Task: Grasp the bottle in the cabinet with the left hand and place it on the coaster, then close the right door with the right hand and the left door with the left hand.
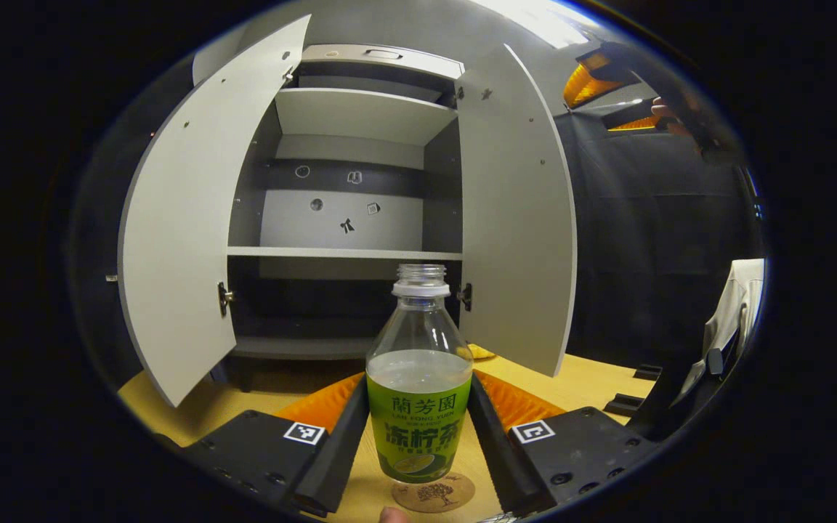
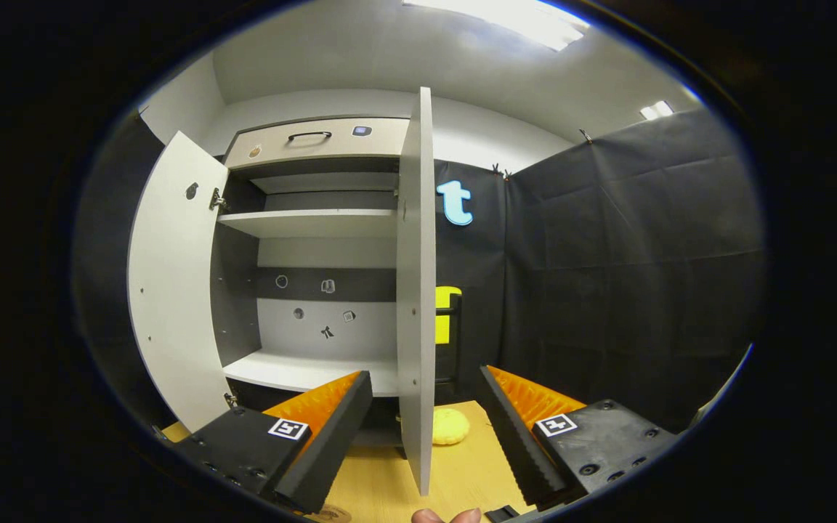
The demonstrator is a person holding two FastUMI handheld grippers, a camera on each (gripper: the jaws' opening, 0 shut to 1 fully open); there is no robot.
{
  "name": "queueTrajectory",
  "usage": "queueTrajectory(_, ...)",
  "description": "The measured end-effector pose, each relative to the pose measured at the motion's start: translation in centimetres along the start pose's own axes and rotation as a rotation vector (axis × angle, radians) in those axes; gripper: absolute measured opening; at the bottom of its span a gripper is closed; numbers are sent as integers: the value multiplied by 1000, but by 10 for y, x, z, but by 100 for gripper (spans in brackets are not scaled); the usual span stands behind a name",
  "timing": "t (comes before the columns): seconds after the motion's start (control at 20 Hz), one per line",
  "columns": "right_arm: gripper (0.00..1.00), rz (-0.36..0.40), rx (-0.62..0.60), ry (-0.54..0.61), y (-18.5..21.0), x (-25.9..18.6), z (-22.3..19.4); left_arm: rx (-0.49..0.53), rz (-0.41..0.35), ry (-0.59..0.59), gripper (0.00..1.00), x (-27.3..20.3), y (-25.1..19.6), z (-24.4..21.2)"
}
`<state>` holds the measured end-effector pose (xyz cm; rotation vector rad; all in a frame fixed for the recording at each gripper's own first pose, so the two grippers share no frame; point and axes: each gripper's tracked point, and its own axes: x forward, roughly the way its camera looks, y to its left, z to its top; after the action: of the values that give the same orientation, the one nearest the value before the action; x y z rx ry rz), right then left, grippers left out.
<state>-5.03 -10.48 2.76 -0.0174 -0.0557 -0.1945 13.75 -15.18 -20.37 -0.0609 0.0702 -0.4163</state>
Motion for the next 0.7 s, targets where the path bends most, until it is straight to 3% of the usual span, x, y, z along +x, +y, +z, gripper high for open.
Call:
queueTrajectory(0.25, 98, -24, -16, 28, -5, 3, -8, -45, -51, 21, 78, 2, -12, -23)
queueTrajectory(0.7, 98, -75, -18, 52, -23, 10, -16, -26, -93, 62, 79, 4, -15, -49)
